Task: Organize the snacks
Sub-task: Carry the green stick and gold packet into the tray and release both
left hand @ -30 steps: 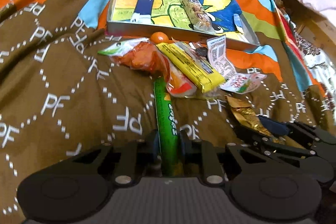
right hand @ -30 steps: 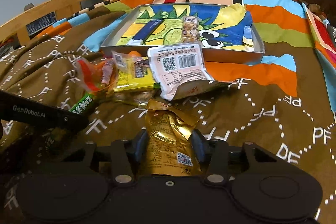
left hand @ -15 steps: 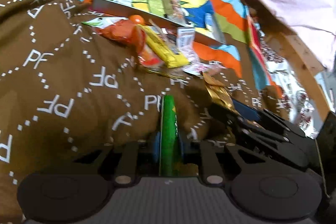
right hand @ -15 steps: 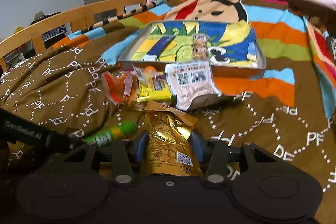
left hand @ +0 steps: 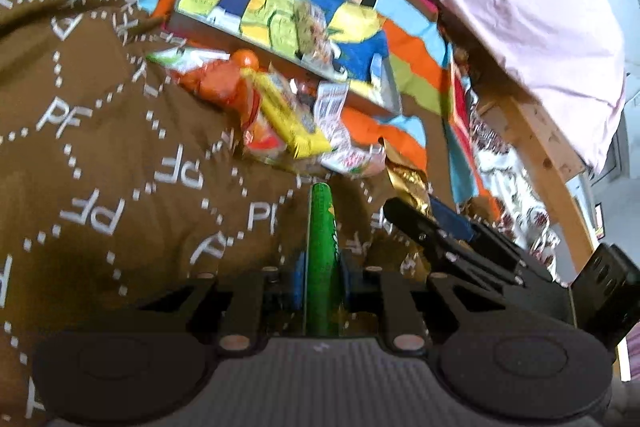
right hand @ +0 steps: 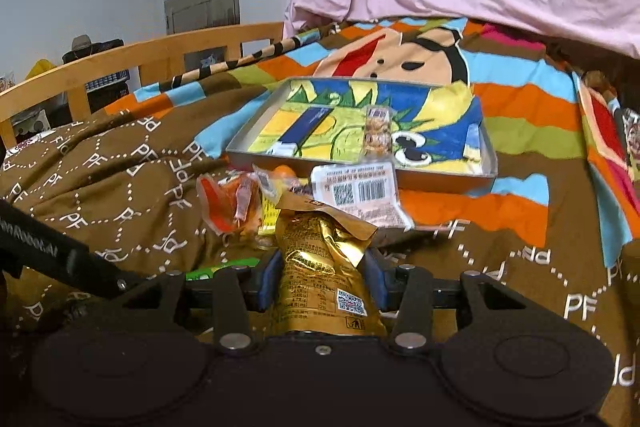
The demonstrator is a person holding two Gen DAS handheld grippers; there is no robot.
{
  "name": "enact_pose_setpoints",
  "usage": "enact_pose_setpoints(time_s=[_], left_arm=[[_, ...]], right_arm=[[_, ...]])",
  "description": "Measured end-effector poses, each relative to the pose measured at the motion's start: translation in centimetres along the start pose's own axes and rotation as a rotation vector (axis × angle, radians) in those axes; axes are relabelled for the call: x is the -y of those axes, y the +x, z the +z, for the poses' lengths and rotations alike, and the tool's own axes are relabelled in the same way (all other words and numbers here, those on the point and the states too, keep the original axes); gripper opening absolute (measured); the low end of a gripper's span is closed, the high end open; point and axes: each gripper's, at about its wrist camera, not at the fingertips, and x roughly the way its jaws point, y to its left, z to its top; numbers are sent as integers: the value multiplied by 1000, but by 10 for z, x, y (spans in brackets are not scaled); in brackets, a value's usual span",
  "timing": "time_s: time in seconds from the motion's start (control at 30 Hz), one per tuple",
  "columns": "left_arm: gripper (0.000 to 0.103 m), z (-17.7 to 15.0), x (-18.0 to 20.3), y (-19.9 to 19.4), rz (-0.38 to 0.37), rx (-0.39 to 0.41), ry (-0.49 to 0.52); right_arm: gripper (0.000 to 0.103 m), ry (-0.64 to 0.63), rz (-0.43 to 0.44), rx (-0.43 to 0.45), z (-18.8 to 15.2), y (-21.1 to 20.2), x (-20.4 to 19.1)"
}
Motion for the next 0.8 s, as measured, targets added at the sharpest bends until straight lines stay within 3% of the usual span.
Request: enact_pose_setpoints(time_s=[0.27,0.47,0.63,0.8], left_arm=[[19,21,19,-5,-19,96,69],[19,47,31,10,14,147,130],[19,74,37,26,-9,179,155],[19,111,42,38,16,238,184]], right_arm=[[47,9,-24,45,12,0,10],[47,14,-48,83,33,6,22],[47,37,-70,105,53,25,39],[47,49,-79,151,79,58,59]])
